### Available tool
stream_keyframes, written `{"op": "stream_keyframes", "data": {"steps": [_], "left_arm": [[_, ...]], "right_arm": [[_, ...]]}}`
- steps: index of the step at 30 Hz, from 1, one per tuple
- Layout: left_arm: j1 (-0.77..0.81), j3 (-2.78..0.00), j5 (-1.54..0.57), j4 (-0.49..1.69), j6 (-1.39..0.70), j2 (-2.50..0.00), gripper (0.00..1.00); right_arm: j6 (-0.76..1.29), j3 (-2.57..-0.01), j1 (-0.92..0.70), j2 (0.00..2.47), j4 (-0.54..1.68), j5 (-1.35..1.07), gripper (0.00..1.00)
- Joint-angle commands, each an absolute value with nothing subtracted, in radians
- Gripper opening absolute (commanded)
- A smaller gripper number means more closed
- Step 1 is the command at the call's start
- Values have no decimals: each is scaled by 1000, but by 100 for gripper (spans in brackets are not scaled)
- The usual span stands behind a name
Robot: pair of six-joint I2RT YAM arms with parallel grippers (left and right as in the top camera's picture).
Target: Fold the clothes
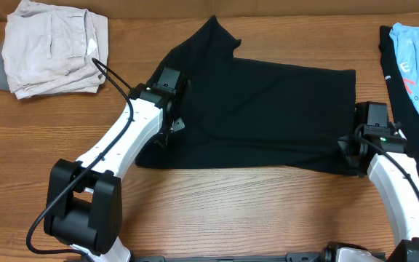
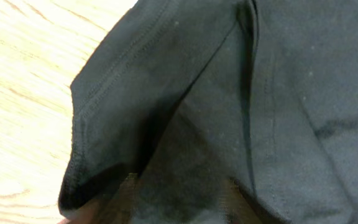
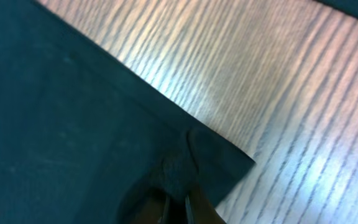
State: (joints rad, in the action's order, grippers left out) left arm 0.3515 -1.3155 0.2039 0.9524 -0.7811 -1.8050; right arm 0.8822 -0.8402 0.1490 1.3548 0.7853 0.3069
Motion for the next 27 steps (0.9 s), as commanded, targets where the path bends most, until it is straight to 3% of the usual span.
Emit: {"op": "stream_keyframes", "data": {"steps": [1, 7, 17, 24, 27], "left_arm": [[344, -1338, 127, 947, -760, -1824, 62], [347, -1338, -82, 863, -756, -1872, 75], [330, -1338, -105, 735, -793, -1988, 72], [326, -1338, -105, 716, -793, -2007, 55], [325, -1342, -104, 709, -788, -2006, 41]], "right_arm": [[856, -838, 200, 1353, 776, 312, 8], [830, -838, 231, 1353, 783, 266, 8], [802, -838, 231, 1353, 794, 260, 8], [802, -838, 231, 1353, 794, 260, 8], [802, -838, 231, 1353, 794, 260, 8]]}}
